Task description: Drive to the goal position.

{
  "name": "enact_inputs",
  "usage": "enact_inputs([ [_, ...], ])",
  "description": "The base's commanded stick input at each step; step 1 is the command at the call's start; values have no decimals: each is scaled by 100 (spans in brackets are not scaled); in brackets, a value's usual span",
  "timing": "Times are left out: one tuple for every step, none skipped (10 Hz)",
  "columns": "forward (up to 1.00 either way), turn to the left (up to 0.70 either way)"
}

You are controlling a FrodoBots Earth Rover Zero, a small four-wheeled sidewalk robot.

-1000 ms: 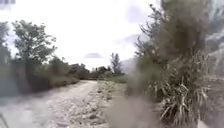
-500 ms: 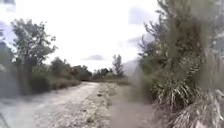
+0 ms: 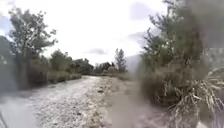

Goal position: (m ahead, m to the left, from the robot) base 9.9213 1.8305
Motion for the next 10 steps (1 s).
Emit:
enact_inputs([
  [69, 4],
  [69, 1],
  [69, 1],
  [69, 1],
  [69, 1],
  [69, 1],
  [69, 1],
  [69, 1],
  [69, 1],
  [69, 1],
])
